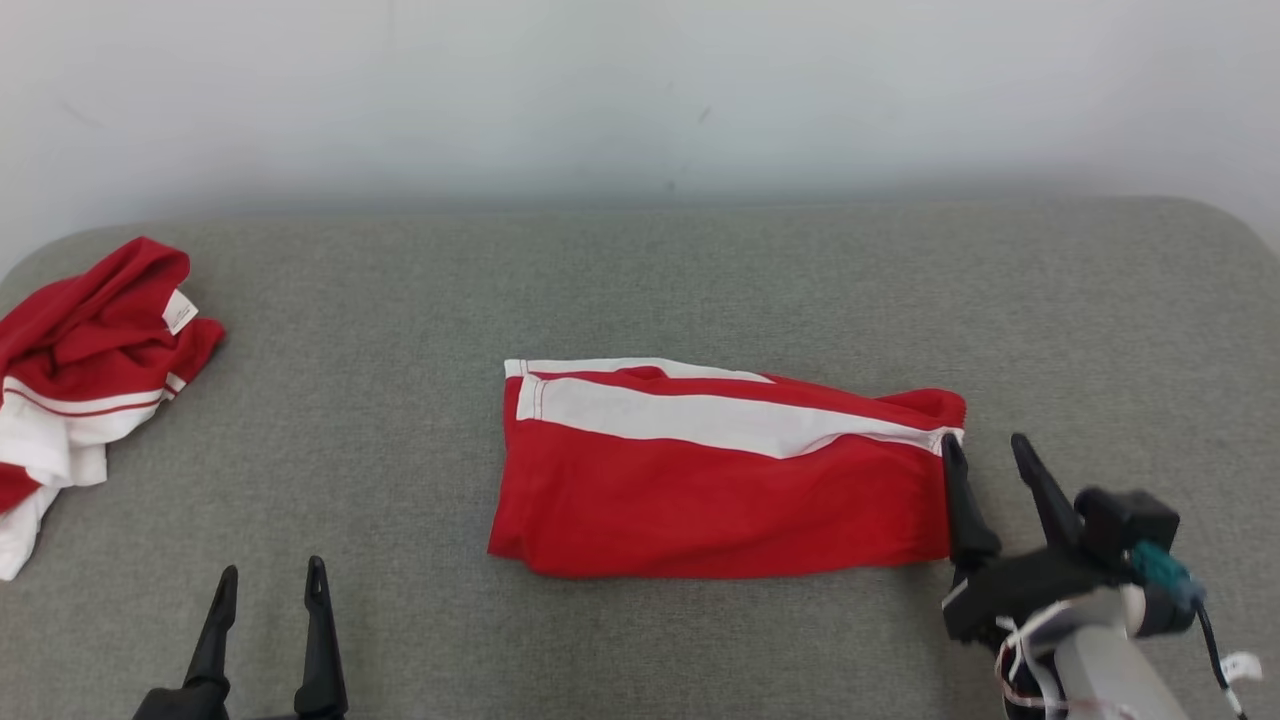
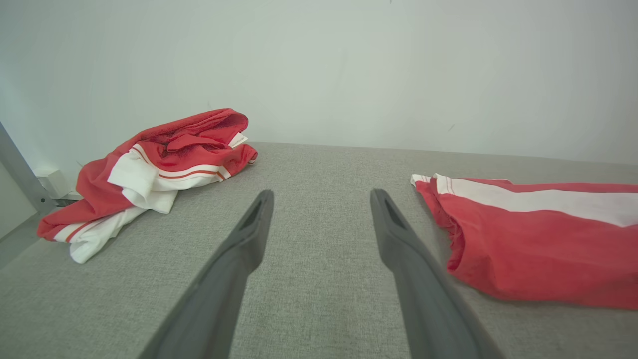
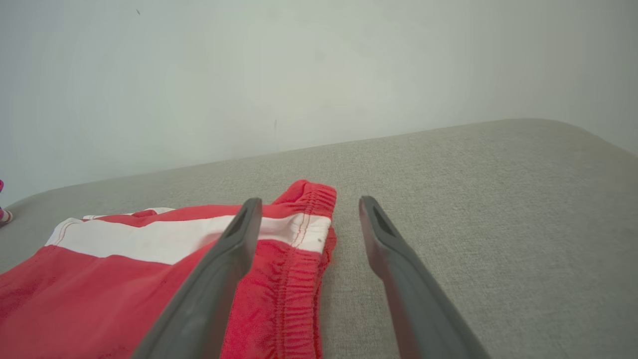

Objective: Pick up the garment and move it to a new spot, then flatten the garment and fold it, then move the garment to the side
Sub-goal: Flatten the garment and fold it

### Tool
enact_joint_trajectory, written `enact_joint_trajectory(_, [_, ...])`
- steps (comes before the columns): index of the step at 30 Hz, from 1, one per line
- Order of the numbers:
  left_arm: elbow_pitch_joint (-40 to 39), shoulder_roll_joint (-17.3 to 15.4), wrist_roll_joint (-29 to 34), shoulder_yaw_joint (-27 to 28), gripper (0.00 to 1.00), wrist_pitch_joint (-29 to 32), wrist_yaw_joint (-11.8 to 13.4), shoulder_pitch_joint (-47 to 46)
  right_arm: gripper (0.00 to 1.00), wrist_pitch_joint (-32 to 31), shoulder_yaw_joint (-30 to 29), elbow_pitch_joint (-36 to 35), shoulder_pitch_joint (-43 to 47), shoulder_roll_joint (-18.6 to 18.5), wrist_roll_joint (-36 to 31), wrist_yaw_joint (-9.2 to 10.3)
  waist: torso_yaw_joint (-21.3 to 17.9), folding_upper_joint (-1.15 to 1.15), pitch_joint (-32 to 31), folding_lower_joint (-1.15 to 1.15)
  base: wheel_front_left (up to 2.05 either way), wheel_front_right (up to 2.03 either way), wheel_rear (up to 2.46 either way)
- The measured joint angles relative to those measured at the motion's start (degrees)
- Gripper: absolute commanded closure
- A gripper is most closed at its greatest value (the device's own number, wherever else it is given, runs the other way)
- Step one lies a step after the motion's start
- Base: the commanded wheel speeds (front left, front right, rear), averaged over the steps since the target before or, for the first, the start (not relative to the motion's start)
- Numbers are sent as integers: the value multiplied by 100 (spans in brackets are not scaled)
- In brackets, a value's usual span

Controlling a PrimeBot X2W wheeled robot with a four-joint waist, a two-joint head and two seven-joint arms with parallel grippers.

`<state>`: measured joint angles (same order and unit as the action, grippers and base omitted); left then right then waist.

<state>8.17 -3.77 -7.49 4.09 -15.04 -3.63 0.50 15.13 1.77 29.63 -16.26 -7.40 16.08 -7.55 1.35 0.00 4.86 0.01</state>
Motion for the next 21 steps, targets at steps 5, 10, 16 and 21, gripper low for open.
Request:
enact_joint_trajectory(5, [85, 52, 5, -33, 0, 0, -96, -114, 0, -104, 57, 1310, -937, -144, -2, 0, 156, 0, 117, 0, 0, 0, 0])
enact_joint_trajectory(10, [177, 73, 13, -101, 0, 0, -143, -269, 0, -515, 135, 2718, -1642, -125, 247, 0, 401, 1, 269, 0, 0, 0, 0])
enact_joint_trajectory(16, [223, 79, -63, -160, 0, 0, -143, -339, 0, -799, 377, 3325, -2060, -100, 658, 0, 561, 0, 405, 0, 0, 0, 0])
enact_joint_trajectory(21, [266, 81, -136, -233, 0, 0, -121, -432, 54, -1169, 557, 3475, -2293, -101, 1154, 16, 647, 0, 461, 0, 0, 0, 0])
